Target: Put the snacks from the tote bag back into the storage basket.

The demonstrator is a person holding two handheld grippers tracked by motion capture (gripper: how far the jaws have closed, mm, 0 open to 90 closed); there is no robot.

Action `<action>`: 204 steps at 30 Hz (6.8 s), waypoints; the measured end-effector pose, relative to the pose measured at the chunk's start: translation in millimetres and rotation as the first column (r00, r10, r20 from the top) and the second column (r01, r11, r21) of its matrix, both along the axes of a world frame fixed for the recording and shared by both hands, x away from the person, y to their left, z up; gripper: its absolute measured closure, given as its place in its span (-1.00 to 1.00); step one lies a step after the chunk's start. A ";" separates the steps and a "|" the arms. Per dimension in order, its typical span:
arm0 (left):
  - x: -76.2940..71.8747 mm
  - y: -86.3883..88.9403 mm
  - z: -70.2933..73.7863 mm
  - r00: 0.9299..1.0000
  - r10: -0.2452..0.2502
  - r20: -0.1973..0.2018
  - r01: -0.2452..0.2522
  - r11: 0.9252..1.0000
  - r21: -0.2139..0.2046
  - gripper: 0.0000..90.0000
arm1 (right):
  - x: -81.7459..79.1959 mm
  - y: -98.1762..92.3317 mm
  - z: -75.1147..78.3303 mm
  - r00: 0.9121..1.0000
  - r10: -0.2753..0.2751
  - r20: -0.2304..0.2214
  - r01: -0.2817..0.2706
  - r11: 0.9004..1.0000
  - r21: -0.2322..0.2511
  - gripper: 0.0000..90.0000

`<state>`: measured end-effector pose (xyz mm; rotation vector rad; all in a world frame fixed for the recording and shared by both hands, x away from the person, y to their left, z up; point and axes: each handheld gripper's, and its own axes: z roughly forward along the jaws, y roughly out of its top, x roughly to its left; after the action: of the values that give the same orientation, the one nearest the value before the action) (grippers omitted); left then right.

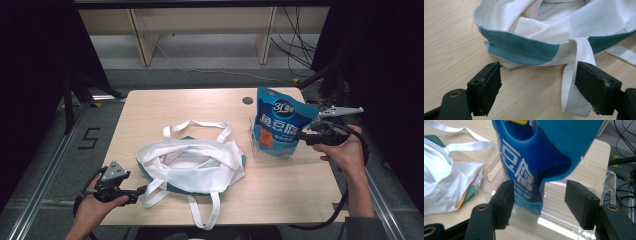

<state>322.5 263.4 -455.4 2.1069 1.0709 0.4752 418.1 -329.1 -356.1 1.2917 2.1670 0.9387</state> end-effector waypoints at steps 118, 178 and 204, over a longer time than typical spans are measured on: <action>-0.9 -0.6 -0.8 1.000 0.000 -0.012 0.000 1.000 0.004 -0.56 | -17.3 62.0 -18.2 0.982 0.187 -0.001 -0.187 0.982 -0.026 -0.03; -1.0 -0.3 -0.9 1.000 -0.003 -0.003 0.004 1.000 0.025 -0.56 | -57.1 88.8 -64.1 0.967 0.234 -0.098 -0.237 0.971 -0.027 -0.24; -1.3 -0.9 -1.5 1.000 -0.003 -0.003 0.003 1.000 0.013 -0.56 | -84.9 85.7 -89.8 0.967 0.236 -0.099 -0.239 0.971 -0.012 -0.36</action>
<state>321.2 262.6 -456.9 2.1214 1.0692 0.4790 333.2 -243.5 -446.0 1.1034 2.4420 0.9541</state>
